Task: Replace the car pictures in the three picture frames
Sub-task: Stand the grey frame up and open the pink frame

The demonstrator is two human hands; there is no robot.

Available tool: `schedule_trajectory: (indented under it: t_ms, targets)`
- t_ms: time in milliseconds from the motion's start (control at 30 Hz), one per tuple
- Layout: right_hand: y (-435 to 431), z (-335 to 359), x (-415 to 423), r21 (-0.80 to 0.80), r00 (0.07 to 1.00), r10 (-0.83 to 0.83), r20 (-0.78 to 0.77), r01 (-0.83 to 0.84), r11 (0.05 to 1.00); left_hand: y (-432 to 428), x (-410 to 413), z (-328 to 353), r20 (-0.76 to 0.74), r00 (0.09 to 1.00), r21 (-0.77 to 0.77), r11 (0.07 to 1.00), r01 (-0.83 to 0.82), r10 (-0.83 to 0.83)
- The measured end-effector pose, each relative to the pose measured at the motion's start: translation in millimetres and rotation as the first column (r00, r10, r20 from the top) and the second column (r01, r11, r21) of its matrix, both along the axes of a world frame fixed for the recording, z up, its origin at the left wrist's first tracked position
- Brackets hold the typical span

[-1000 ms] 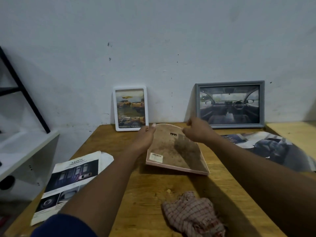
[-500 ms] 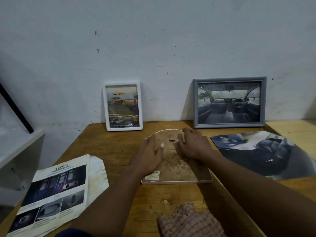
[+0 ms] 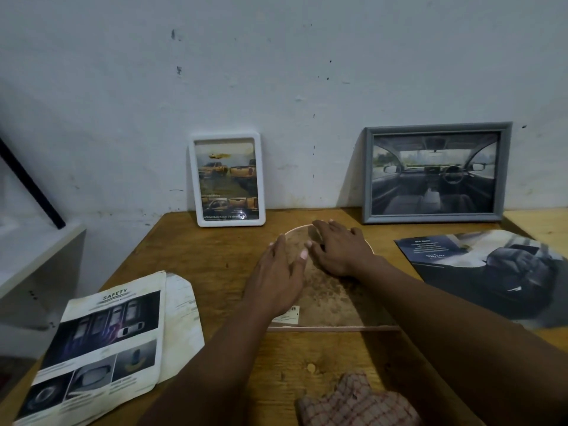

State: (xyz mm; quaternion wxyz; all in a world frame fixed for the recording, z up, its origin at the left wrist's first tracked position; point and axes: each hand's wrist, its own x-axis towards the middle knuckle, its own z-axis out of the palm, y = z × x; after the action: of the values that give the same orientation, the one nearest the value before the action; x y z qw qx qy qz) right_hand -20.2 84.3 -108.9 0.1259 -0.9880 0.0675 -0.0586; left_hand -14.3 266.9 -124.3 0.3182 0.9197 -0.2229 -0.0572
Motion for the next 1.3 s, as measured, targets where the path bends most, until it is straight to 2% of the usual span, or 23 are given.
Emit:
schedule_trajectory:
  t_ms: [233,433,700,967,1133,1300]
  targets:
    - [-4.5,0.3,5.8,-0.027,0.997,0.023,0.075,-0.021,0.999,-1.1,1.7,-1.2,0.000,1.000,-0.012,1.000,-0.023,0.023]
    - [-5.5,12.9,20.8,0.040,0.999,-0.008,0.047,0.006,0.999,-1.2,0.4,0.0,-0.008,0.999,-0.007,0.999,-0.033,0.033]
    - [1.5,3.7,45.1,0.007,0.999,-0.038,0.028,0.038,0.999,-4.1,-1.3,-1.6,-0.001,0.999,-0.039,0.998,-0.046,0.046]
    - [-1.8,4.6,47.6,0.068,0.976,-0.036,0.215,0.022,0.997,-4.0,3.9,-4.2,0.071,0.997,-0.030,0.999,0.016,-0.014]
    - [-1.0,7.6,49.5,0.061,0.961,-0.041,0.275,0.025,0.998,0.5,2.8,-2.7,0.050,0.998,-0.159,0.987,0.032,-0.024]
    - [-0.5,13.7,51.0,0.120,0.952,-0.060,0.299,0.025,0.992,3.8,1.8,0.3,0.030,1.000,-0.273,0.962,0.005,0.003]
